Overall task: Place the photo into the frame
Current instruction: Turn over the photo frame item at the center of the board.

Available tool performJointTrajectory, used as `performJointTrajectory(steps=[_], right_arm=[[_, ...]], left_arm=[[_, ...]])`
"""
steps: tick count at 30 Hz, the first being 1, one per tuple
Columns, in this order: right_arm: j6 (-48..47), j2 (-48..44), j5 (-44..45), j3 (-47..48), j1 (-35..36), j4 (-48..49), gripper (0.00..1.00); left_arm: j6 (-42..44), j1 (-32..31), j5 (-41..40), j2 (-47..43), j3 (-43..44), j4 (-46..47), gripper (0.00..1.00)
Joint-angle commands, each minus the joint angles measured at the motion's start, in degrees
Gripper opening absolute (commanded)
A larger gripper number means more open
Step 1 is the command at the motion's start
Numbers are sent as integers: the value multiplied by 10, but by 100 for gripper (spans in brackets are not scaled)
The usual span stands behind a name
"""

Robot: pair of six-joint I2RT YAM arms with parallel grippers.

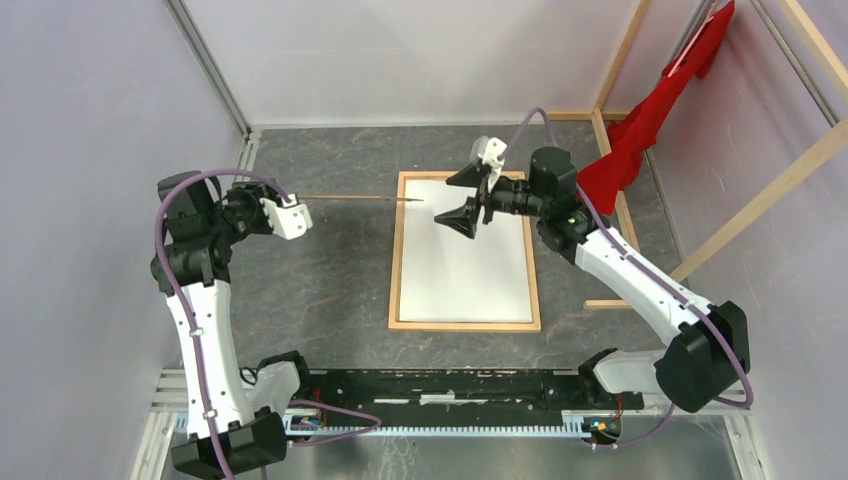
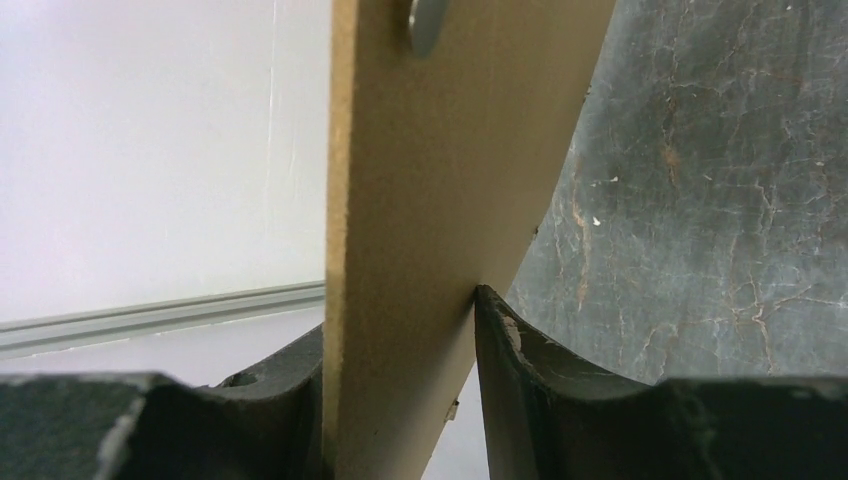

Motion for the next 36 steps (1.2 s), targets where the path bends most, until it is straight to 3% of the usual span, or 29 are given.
performJointTrajectory(steps=[1, 7, 17, 27, 30, 31, 32, 34, 36], right_arm=[[-125, -19, -63, -44, 17, 138, 90], [-208, 33, -39, 16, 79, 58, 87], [-214, 80, 20, 38, 121, 82, 72], [-190, 137, 60, 80, 125, 90, 31], [-174, 145, 72, 86, 125, 104, 10], [-168, 146, 77, 88, 125, 110, 0], [-158, 145, 85, 88, 126, 117, 0], [-139, 143, 95, 86, 125, 137, 0], [-121, 142, 102, 86, 125, 154, 0]], left_arm=[[22, -2, 44, 16, 63, -31, 2], [47, -2, 63, 17, 70, -67, 2], [40, -2, 74, 11, 73, -73, 2], [35, -2, 77, 13, 68, -73, 2], [14, -2, 79, 16, 70, -69, 2], [-9, -2, 82, 16, 70, -57, 13], [-40, -2, 83, 15, 66, -35, 30], [-67, -2, 85, 12, 59, -10, 41], [-117, -2, 88, 5, 45, 28, 65]])
